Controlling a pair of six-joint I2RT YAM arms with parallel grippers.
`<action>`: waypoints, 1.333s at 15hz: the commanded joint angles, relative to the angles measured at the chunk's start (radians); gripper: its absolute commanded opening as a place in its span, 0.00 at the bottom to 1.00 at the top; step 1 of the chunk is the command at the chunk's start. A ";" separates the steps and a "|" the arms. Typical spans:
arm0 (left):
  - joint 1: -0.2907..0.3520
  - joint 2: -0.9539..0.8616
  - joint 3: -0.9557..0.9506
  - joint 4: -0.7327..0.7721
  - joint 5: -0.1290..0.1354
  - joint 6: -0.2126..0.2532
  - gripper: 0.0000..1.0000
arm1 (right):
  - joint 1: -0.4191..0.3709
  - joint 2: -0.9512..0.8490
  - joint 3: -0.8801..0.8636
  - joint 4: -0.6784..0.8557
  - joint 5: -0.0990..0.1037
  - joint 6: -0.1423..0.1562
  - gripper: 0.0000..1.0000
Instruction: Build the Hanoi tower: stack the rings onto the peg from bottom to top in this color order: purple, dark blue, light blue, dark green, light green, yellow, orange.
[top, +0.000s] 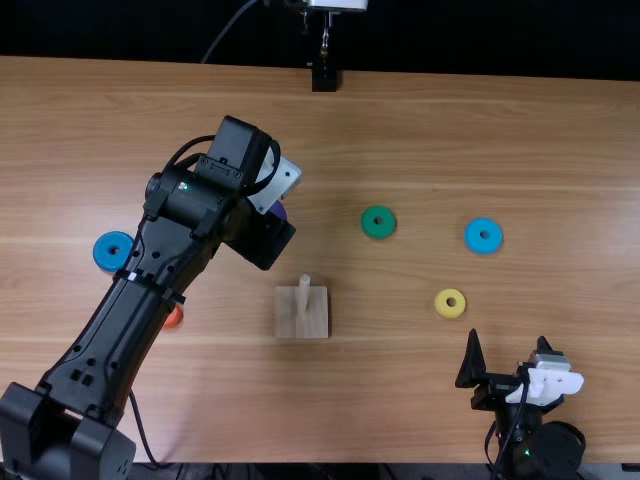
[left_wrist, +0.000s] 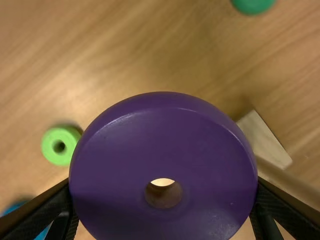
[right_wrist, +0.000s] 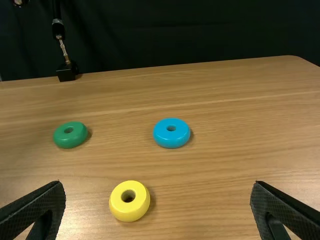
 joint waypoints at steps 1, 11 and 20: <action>0.011 -0.071 -0.011 0.000 0.021 -0.065 0.00 | -0.010 -0.019 -0.063 -0.068 0.013 -0.001 1.00; -0.112 -0.083 0.176 -0.308 0.023 -0.177 0.00 | -0.010 -0.019 -0.063 -0.068 0.013 -0.001 1.00; -0.227 -0.070 0.173 -0.287 0.023 -0.245 0.00 | -0.010 -0.019 -0.063 -0.068 0.013 -0.001 1.00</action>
